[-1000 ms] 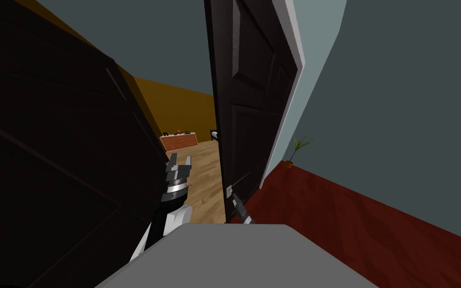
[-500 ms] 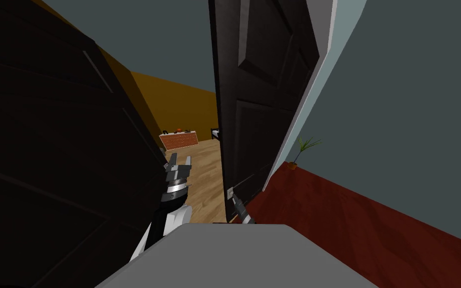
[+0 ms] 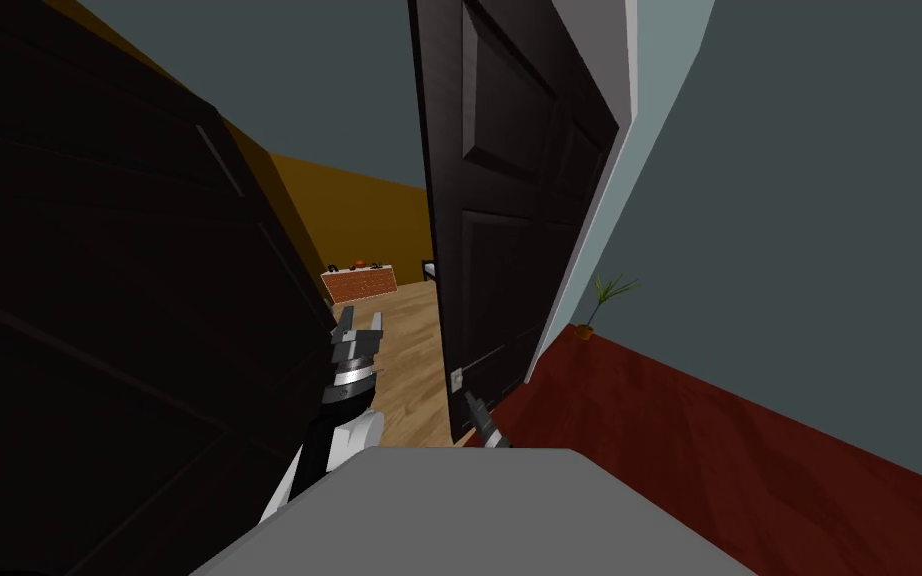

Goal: Push the door open

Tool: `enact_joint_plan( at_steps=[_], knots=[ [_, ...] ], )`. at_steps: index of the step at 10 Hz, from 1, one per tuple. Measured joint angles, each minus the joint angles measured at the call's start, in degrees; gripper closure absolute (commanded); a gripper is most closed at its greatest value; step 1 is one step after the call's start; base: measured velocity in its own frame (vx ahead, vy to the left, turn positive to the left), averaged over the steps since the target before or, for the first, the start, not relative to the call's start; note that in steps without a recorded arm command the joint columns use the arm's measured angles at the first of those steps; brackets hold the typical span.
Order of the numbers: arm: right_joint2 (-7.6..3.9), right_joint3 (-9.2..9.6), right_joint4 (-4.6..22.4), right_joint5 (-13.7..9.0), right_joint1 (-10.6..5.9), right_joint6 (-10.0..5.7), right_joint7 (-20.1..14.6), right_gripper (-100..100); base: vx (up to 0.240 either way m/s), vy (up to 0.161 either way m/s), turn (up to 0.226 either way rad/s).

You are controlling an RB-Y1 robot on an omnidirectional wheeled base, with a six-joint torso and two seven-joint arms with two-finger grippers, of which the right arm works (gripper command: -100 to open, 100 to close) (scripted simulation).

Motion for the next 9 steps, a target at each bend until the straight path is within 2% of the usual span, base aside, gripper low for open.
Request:
enact_joint_plan(
  at_steps=[2,4,9],
  knots=[
    [-0.01,-0.56,-0.57,-0.26,0.46,0.43,0.25,-100,-0.207,-0.019,-0.103],
    [-0.03,-0.87,-1.06,-0.41,0.87,0.73,0.32,-100,-0.021,0.012,0.01],
    [0.57,-1.64,0.63,-0.95,-0.91,1.04,0.86,-100,0.19,0.115,0.029]
  ],
)
